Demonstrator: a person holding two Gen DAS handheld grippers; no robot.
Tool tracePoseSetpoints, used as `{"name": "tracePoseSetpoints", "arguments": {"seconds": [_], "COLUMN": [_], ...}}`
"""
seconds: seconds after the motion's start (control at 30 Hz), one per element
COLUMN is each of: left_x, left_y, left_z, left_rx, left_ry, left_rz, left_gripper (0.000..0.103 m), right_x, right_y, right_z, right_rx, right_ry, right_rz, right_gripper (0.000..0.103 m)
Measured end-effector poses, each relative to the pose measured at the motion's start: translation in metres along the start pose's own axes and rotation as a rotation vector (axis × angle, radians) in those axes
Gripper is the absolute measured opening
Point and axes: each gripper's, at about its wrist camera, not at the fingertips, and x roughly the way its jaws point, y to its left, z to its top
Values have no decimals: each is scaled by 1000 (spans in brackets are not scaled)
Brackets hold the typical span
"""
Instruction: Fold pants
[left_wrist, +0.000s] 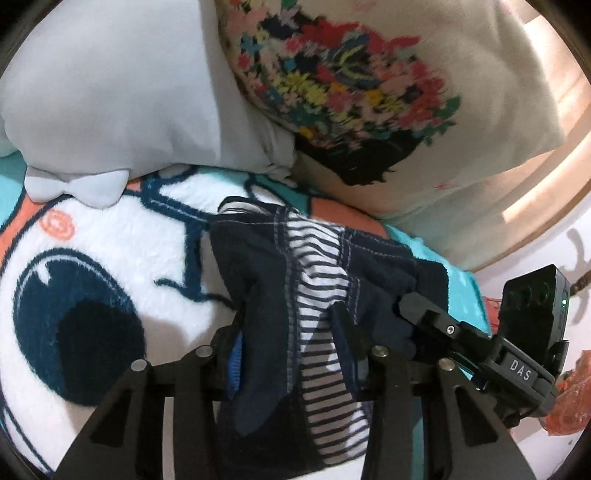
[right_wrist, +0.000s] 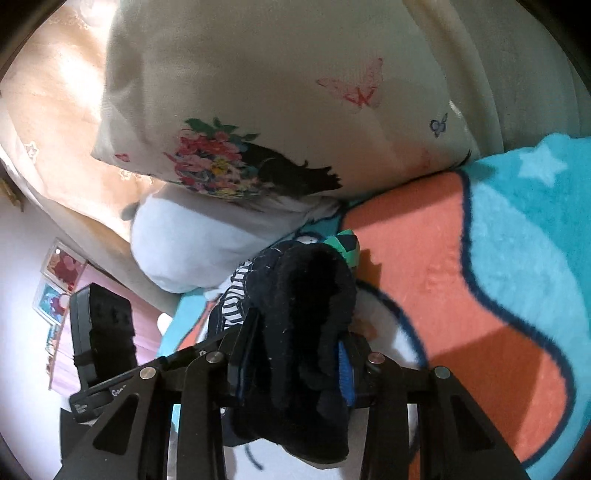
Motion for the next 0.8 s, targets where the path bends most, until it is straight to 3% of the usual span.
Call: {"name": "tracePoseSetpoints", "arguments": {"seconds": [0.07,0.13,0.33,0.43,0.57,0.7,0.8], "left_x": [5,2,-39,-60,-77,-79,-84], "left_y": [3,6,-2,-8,-5,1,9], "left_z": [0,0,-14,-28,-45,-55,-62], "left_rx": [-2,-13,69,103,87,79,57], "left_ry": [6,10,-94,-182,-243,-265,-292], "left_rz": [17,8,116,187,226,280,300], "left_gripper": [42,42,47,55,55,55,55], "right_x": [5,1,-47,-62,-42,-11,-17], "right_y": [-12,-20,-6,12,23,4,-8], "right_z": [-2,-4,-4,-7,-9,-16,-20], "right_rx": [21,21,-58,-109,-103,-21,18], "right_ry": [-5,-26,-195,-232,-147,-70,-87], "right_rz": [-40,-90,-127,-40,100,33,16], "right_gripper": [44,59,64,65,65,65,65]}}
